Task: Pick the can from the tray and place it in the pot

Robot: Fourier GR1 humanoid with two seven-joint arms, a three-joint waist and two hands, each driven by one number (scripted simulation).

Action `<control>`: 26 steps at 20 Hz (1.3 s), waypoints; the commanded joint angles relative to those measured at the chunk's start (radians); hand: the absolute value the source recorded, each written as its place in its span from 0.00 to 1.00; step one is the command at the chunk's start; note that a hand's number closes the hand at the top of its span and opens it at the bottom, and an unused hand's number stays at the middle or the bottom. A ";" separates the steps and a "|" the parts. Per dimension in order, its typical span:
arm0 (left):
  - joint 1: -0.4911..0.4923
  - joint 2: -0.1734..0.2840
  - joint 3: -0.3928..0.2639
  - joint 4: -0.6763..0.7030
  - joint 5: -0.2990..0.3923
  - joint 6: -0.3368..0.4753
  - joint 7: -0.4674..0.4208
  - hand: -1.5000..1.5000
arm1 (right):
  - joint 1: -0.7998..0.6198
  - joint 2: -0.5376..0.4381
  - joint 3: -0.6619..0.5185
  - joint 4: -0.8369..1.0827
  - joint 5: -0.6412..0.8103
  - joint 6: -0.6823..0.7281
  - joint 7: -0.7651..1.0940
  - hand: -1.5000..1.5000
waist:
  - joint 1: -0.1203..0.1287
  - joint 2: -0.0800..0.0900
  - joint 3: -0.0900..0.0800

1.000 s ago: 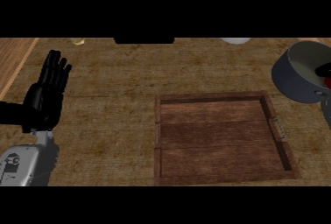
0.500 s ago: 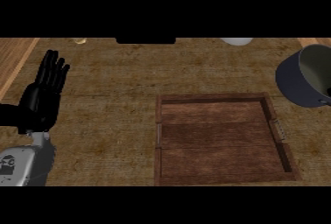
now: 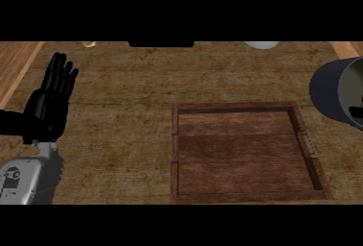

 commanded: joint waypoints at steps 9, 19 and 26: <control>0.002 0.019 0.035 0.003 0.014 -0.014 0.017 0.50 | -0.011 0.075 -0.114 -0.140 -0.229 -0.279 -0.201 0.00 | -0.007 -0.001 0.005; 0.008 -0.013 0.022 0.019 -0.018 0.001 -0.035 0.50 | 0.286 0.162 -0.185 -0.534 -0.437 -0.355 -0.378 0.00 | -0.024 -0.004 0.005; 0.002 -0.021 0.005 -0.028 -0.035 0.022 0.029 0.50 | 0.563 0.200 -0.257 -0.817 -0.656 -0.257 -0.495 0.00 | -0.022 -0.004 0.005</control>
